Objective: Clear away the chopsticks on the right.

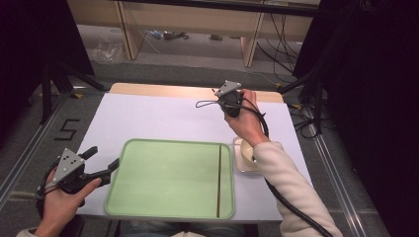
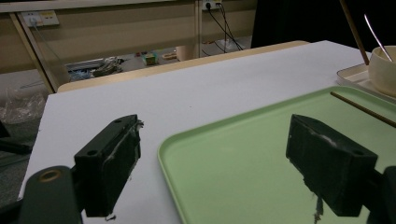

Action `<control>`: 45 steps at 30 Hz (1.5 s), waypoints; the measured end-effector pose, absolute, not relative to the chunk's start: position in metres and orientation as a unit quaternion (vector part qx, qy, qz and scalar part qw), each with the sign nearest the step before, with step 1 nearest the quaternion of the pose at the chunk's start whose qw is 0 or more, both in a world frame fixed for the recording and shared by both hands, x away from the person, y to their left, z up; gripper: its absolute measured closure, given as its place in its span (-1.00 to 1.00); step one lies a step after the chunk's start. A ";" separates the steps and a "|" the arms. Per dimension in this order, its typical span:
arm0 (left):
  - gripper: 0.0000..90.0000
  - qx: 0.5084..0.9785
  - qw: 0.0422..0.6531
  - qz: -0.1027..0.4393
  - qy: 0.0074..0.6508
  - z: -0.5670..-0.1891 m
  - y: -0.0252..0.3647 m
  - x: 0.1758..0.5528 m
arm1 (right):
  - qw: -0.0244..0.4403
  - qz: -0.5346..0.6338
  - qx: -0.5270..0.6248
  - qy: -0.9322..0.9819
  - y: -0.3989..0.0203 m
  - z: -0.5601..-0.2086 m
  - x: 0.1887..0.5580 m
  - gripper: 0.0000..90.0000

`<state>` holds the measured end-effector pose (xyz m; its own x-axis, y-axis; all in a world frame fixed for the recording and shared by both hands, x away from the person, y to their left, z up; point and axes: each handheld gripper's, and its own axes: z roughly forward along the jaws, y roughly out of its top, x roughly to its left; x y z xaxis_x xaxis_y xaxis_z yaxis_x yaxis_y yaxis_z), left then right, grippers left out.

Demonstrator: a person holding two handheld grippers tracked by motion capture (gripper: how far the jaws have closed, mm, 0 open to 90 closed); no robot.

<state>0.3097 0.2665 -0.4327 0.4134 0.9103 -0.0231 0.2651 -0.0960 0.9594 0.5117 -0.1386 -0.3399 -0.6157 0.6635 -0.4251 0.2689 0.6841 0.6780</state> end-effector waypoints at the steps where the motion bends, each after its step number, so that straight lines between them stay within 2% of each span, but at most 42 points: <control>1: -0.62 0.669 0.509 0.317 0.440 -0.433 0.266 0.310 | 0.347 0.292 0.280 0.846 -0.139 -0.337 0.510 0.94; 20: -0.62 0.669 0.509 0.317 0.439 -0.433 0.267 0.310 | 0.315 0.369 0.377 0.789 -0.145 -0.317 0.508 0.94; 28: -0.62 0.668 0.510 0.317 0.439 -0.433 0.267 0.310 | 0.265 0.384 0.436 0.770 -0.146 -0.310 0.506 0.94; 30: -0.62 0.668 0.510 0.317 0.439 -0.433 0.267 0.310 | 0.265 0.384 0.440 0.768 -0.147 -0.310 0.507 0.94; 35: -0.62 0.667 0.511 0.316 0.440 -0.433 0.266 0.310 | 0.220 0.379 0.495 0.750 -0.147 -0.310 0.505 0.94; 45: -0.62 0.670 0.509 0.316 0.439 -0.433 0.266 0.310 | 0.181 0.346 0.555 0.735 -0.148 -0.310 0.503 0.94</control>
<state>0.3098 0.2665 -0.4329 0.4152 0.9094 -0.0236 0.2661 -0.0965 0.9591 0.5034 -0.1481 -0.3104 -0.3187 0.9406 0.1169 0.6898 0.1455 0.7092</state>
